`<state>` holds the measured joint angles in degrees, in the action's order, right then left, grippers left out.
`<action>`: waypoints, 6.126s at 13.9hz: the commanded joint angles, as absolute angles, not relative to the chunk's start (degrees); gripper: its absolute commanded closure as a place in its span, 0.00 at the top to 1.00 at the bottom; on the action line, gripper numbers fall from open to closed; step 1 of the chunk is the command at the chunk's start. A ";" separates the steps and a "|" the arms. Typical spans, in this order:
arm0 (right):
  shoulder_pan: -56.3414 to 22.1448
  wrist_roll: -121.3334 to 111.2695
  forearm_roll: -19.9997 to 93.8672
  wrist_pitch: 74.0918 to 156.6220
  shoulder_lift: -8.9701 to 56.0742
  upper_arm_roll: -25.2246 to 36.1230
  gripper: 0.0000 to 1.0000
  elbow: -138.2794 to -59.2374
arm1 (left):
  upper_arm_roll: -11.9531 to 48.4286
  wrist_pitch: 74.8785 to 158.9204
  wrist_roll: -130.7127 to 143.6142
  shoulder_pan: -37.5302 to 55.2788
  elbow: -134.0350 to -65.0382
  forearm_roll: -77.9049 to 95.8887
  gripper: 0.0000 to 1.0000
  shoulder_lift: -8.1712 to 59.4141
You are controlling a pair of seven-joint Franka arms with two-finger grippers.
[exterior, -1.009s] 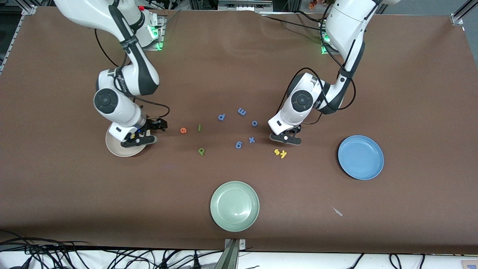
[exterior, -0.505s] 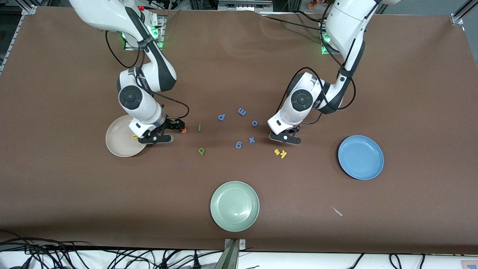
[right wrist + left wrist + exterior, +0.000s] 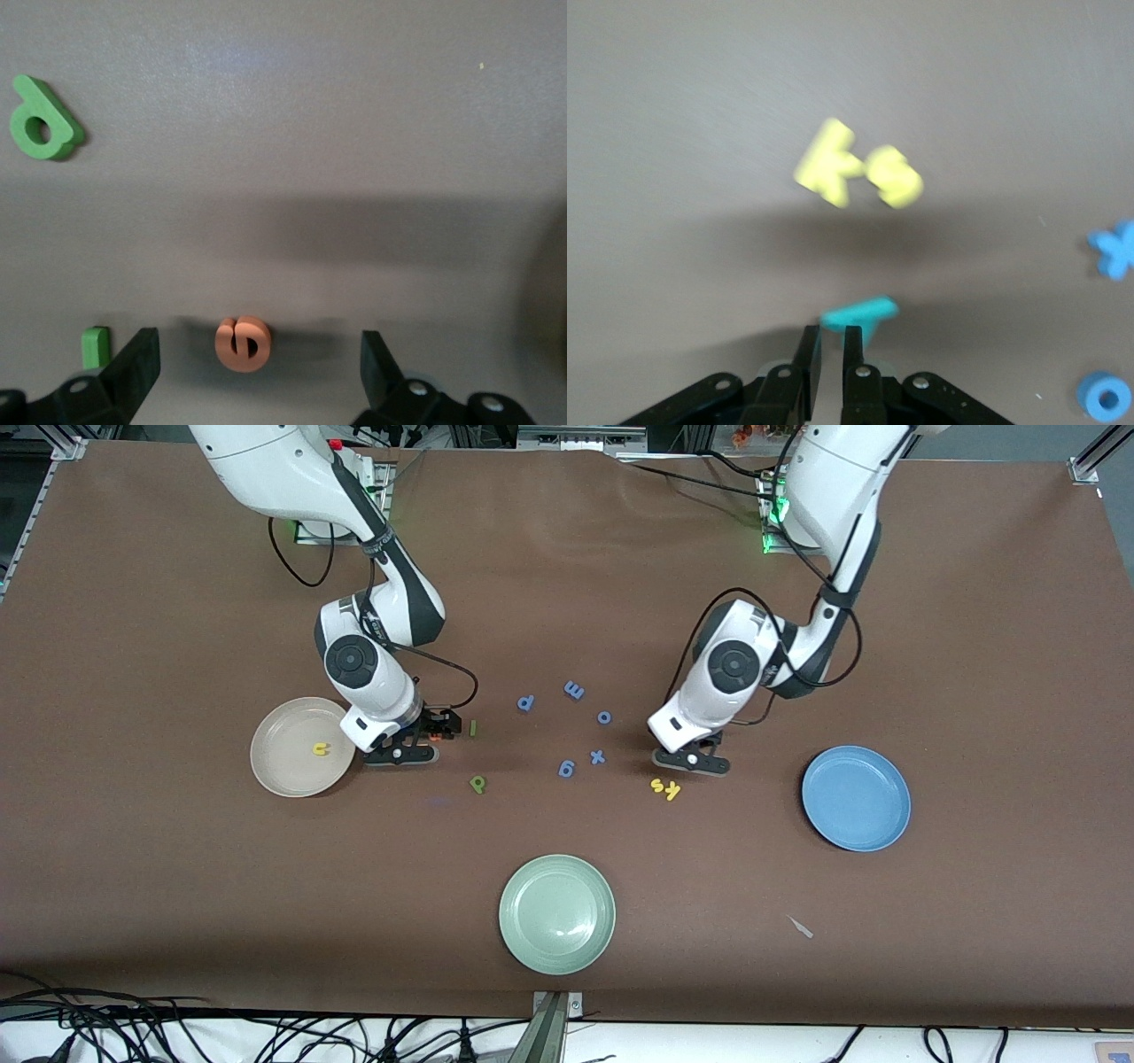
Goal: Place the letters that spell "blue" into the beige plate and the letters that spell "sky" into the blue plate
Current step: 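Grasp the orange e with the right gripper and drop it in the beige plate, then grasp the green l with the right gripper while the left gripper lowers, then place the green l in the beige plate while the left gripper grasps the yellow k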
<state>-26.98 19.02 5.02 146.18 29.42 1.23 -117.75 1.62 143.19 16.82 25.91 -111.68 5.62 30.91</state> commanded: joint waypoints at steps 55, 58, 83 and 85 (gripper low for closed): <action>-32.69 36.21 6.06 138.07 32.34 -0.44 1.00 -108.80 | -3.52 149.15 17.05 29.18 -98.79 12.39 0.75 44.21; -32.87 36.30 6.06 139.12 32.34 -0.44 0.97 -110.91 | -3.52 148.89 17.05 29.97 -99.84 12.39 0.70 44.03; -31.55 -0.31 6.06 121.91 24.34 18.17 0.03 -110.48 | -3.60 144.15 12.66 27.16 -100.02 12.48 0.33 38.07; -30.59 -5.43 6.06 121.29 25.39 20.91 0.04 -110.48 | -3.60 142.48 12.39 26.28 -100.02 12.48 0.33 36.92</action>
